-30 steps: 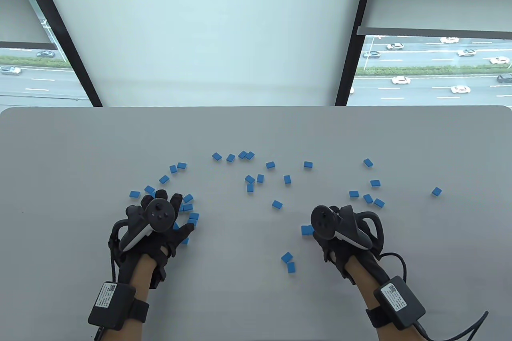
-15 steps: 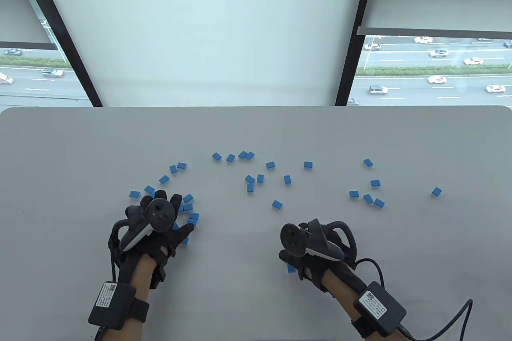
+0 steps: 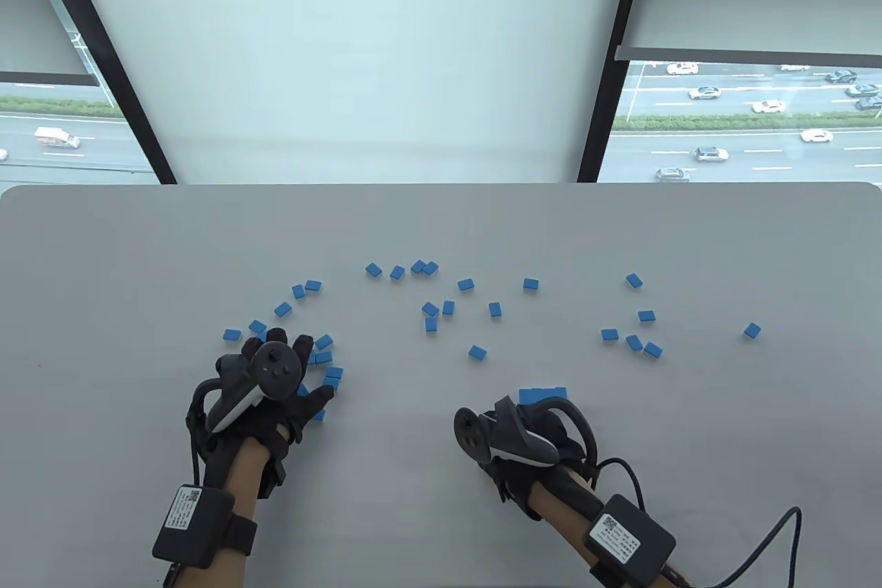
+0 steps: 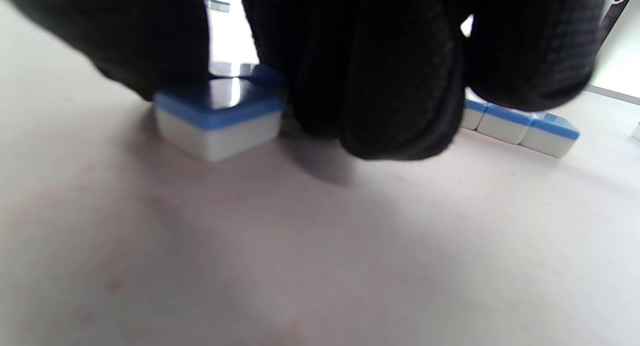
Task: Build mahjong tile wall
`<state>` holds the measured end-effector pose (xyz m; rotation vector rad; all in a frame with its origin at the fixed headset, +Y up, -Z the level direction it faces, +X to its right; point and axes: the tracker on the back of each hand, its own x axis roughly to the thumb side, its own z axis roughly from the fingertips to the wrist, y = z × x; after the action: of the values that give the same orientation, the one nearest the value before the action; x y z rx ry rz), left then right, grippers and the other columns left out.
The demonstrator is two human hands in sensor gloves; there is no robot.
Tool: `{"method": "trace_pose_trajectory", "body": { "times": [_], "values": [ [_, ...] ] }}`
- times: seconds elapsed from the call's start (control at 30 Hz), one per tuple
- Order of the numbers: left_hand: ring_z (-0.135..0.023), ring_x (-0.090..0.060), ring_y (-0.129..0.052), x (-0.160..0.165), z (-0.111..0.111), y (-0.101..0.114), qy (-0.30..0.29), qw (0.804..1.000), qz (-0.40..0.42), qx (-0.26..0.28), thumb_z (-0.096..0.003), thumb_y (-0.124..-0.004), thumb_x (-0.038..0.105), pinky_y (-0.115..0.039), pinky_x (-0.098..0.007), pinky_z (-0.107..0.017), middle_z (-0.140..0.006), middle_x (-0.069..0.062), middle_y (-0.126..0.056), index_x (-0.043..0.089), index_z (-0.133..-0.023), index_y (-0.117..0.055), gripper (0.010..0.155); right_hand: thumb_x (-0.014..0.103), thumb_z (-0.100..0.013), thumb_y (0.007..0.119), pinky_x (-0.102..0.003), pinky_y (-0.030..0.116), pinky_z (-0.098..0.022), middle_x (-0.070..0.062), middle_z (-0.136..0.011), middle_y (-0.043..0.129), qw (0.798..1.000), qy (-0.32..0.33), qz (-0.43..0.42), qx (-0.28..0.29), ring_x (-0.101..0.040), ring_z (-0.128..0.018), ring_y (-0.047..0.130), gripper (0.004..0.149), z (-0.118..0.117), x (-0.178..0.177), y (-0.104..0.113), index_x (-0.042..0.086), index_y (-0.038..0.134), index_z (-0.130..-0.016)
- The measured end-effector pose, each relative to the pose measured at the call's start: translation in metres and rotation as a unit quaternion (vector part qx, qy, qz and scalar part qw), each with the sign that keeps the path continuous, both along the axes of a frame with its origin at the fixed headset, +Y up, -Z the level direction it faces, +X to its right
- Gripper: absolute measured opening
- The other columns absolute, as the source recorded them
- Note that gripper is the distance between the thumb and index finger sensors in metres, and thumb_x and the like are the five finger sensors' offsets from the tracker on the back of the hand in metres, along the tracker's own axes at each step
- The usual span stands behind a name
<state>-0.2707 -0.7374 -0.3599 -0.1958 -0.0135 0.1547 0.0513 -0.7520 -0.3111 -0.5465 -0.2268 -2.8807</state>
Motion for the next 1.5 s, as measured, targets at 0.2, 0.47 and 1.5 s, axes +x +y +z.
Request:
{"method": "trace_pose_trajectory", "body": {
  "times": [0.2, 0.47, 1.5],
  "values": [
    [-0.109, -0.044, -0.028, 0.001, 0.000, -0.001, -0.002, 1.000, -0.002, -0.001, -0.0390, -0.067, 0.072, -0.026, -0.075, -0.069, -0.121, -0.004, -0.028, 0.036, -0.112, -0.039, 0.086, 0.037, -0.038, 0.087, -0.048, 0.084, -0.041, -0.009, -0.076, 0.084, 0.999, 0.010, -0.007, -0.035, -0.024, -0.043, 0.098, 0.061, 0.000, -0.001, -0.003, 0.012, 0.066, -0.090],
    [-0.109, -0.044, -0.028, 0.003, 0.000, -0.002, -0.002, 1.000, -0.007, -0.005, -0.0390, -0.067, 0.072, -0.026, -0.075, -0.069, -0.121, -0.004, -0.029, 0.036, -0.112, -0.039, 0.086, 0.037, -0.037, 0.087, -0.047, 0.085, -0.041, -0.008, -0.075, 0.085, 0.999, 0.022, -0.008, -0.030, -0.023, -0.041, 0.099, 0.061, -0.001, 0.000, -0.002, 0.013, 0.067, -0.090],
    [-0.109, -0.044, -0.028, 0.005, -0.001, -0.002, -0.005, 1.000, -0.008, -0.003, -0.0389, -0.067, 0.072, -0.026, -0.075, -0.069, -0.121, -0.003, -0.029, 0.036, -0.112, -0.039, 0.086, 0.032, -0.037, 0.088, -0.047, 0.086, -0.039, -0.006, -0.072, 0.087, 0.974, -0.136, -0.155, 0.091, -0.021, -0.038, 0.100, 0.060, -0.045, 0.134, 0.049, 0.012, 0.068, -0.090]
  ]
}}
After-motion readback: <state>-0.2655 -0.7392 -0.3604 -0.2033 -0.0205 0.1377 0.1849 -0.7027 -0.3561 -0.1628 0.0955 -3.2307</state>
